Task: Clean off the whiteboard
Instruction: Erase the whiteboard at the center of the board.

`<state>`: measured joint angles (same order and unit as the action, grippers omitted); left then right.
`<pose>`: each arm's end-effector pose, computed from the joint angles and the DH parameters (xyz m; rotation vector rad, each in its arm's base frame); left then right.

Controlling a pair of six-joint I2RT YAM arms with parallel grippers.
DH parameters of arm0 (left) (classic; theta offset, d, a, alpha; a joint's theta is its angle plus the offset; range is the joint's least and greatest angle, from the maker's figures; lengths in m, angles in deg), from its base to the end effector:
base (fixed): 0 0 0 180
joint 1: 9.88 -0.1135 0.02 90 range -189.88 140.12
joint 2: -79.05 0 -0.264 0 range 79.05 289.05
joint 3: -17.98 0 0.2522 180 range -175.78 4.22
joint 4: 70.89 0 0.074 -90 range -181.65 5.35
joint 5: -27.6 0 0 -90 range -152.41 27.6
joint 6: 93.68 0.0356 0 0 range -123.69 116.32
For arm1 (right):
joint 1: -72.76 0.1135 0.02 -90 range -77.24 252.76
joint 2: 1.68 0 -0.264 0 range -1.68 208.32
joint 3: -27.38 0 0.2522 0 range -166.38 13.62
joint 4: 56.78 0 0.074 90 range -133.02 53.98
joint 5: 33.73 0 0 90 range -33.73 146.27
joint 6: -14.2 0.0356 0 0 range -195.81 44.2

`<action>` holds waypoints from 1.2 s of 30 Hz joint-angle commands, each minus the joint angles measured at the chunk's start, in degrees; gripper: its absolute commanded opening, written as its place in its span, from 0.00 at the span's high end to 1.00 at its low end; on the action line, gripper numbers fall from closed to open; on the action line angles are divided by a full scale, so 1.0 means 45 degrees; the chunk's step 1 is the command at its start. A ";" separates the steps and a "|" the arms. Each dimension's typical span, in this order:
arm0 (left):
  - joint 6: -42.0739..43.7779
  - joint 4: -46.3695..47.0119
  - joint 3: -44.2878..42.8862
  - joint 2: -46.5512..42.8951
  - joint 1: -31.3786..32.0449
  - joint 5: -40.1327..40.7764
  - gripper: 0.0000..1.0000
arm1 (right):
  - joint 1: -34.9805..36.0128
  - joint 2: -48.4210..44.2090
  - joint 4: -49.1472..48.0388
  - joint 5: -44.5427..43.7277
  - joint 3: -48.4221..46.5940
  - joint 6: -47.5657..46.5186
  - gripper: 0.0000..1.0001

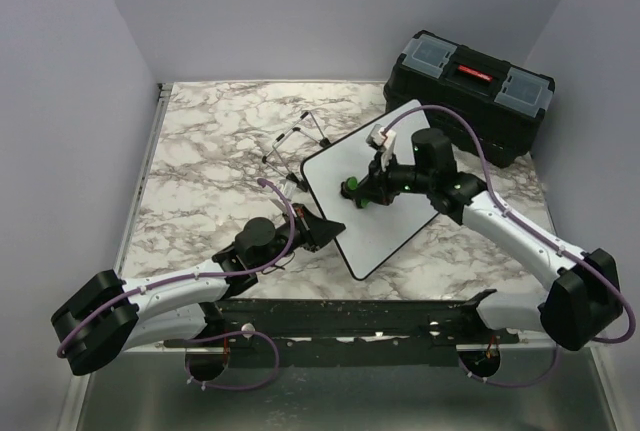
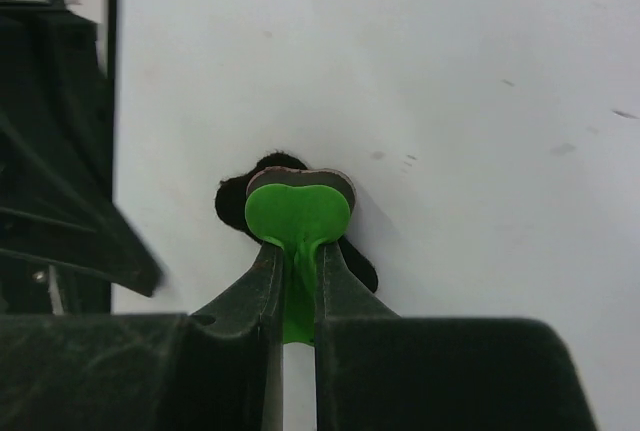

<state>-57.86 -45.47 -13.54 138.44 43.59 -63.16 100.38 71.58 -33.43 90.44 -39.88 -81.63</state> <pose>0.1294 -0.1755 0.2181 0.0003 1.8228 -1.4169 0.2432 0.1498 0.2892 -0.9486 1.8684 0.8505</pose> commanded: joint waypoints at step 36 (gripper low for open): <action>0.0106 0.2720 -0.0839 0.0006 0.0086 -0.0911 1.00 | 0.3023 0.0766 0.0812 -0.2232 -0.1585 -0.1148 0.99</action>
<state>-58.73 -44.51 -13.78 140.13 43.50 -65.10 114.72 74.00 -32.40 89.06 -48.14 -86.55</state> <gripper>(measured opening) 0.045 0.111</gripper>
